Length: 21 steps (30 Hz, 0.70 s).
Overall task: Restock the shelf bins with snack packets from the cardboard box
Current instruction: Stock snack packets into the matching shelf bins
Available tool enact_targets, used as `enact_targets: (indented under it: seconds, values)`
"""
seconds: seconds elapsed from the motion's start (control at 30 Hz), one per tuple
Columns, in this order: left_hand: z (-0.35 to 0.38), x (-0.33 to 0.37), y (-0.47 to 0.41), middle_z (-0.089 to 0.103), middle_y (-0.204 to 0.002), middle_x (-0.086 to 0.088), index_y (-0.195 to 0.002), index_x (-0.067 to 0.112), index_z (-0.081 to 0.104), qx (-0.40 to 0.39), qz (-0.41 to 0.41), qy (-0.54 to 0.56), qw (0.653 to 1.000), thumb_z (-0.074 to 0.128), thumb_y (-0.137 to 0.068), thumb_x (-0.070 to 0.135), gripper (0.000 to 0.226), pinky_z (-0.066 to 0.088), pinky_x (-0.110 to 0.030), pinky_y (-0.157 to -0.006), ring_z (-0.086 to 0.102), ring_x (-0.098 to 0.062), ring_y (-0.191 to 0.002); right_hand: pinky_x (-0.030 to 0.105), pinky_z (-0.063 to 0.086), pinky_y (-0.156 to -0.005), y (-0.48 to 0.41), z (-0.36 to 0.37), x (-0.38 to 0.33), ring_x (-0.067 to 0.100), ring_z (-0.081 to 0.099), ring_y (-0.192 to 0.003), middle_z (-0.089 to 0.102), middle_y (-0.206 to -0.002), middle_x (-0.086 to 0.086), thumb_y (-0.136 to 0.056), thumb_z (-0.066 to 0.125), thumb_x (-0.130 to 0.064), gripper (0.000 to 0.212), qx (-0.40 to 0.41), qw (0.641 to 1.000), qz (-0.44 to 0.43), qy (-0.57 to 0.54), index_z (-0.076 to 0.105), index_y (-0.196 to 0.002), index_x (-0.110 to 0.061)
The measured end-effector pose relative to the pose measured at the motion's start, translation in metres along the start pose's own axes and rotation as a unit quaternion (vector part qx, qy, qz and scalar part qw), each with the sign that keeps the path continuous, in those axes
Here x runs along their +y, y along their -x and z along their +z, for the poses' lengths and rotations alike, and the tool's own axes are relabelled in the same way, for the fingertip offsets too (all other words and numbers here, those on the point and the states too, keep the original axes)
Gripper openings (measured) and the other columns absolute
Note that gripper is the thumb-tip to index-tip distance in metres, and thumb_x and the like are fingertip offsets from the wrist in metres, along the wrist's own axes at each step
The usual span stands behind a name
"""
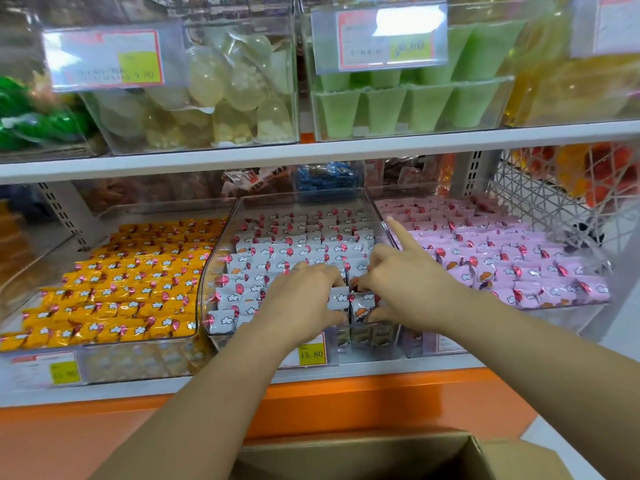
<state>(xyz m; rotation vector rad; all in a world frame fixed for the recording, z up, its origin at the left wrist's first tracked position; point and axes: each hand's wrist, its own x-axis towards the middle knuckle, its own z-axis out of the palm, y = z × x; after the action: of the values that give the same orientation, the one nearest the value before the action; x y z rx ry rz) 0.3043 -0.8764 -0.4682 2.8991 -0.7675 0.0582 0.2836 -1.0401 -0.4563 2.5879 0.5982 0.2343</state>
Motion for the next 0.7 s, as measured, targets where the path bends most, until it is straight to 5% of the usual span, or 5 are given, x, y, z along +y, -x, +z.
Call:
enact_targets:
  seconds: [0.13, 0.33, 0.5, 0.6, 0.7]
  values:
    - [0.002, -0.001, 0.001, 0.054, -0.121, 0.007, -0.120, 0.027, 0.049, 0.016, -0.004, -0.010, 1.000, 0.065, -0.085, 0.040, 0.041, 0.036, -0.032, -0.078, 0.044, -0.017, -0.113, 0.044, -0.036, -0.093, 0.001, -0.004, 0.004, 0.015, 0.041, -0.122, 0.061, -0.104, 0.004, -0.088, 0.057, -0.043, 0.037, 0.021, 0.999, -0.021, 0.024, 0.062, -0.120, -0.024]
    - [0.004, 0.001, -0.003, 0.056, -0.122, 0.004, -0.125, 0.026, 0.049, -0.008, -0.030, -0.012, 0.999, 0.065, -0.085, 0.046, 0.047, 0.034, -0.032, -0.079, 0.044, -0.019, -0.116, 0.050, -0.026, -0.099, -0.013, 0.003, -0.001, 0.021, 0.040, -0.121, 0.060, -0.103, 0.007, -0.084, 0.063, -0.046, 0.038, -0.034, 0.999, -0.032, 0.023, 0.065, -0.112, -0.021]
    - [0.002, -0.002, 0.003, 0.051, -0.134, 0.005, -0.138, 0.029, 0.045, -0.024, -0.023, -0.004, 0.999, 0.057, -0.083, 0.060, 0.064, 0.035, -0.035, -0.096, 0.041, -0.019, -0.122, 0.048, -0.023, -0.104, -0.005, 0.003, 0.003, 0.021, 0.039, -0.125, 0.059, -0.115, 0.004, -0.085, 0.060, -0.049, 0.047, -0.007, 0.999, -0.026, -0.033, 0.058, -0.126, -0.025]
    - [0.000, -0.002, 0.007, 0.053, -0.128, 0.008, -0.131, 0.034, 0.052, 0.026, -0.022, 0.073, 0.997, 0.059, -0.084, 0.055, 0.052, 0.040, -0.035, -0.096, 0.047, -0.016, -0.117, 0.046, -0.020, -0.109, 0.010, 0.002, 0.009, 0.019, 0.035, -0.130, 0.052, -0.126, -0.003, -0.085, 0.058, -0.052, 0.054, 0.033, 0.996, 0.017, -0.081, 0.050, -0.131, -0.027]
    - [-0.001, 0.002, 0.006, 0.057, -0.117, 0.010, -0.120, 0.036, 0.060, 0.068, 0.005, 0.085, 0.994, 0.062, -0.085, 0.051, 0.038, 0.042, -0.037, -0.094, 0.051, -0.014, -0.110, 0.049, -0.014, -0.114, 0.015, -0.004, 0.016, 0.017, 0.036, -0.127, 0.060, -0.110, -0.007, -0.084, 0.063, -0.048, 0.037, 0.049, 0.991, 0.055, -0.109, 0.059, -0.116, -0.030]
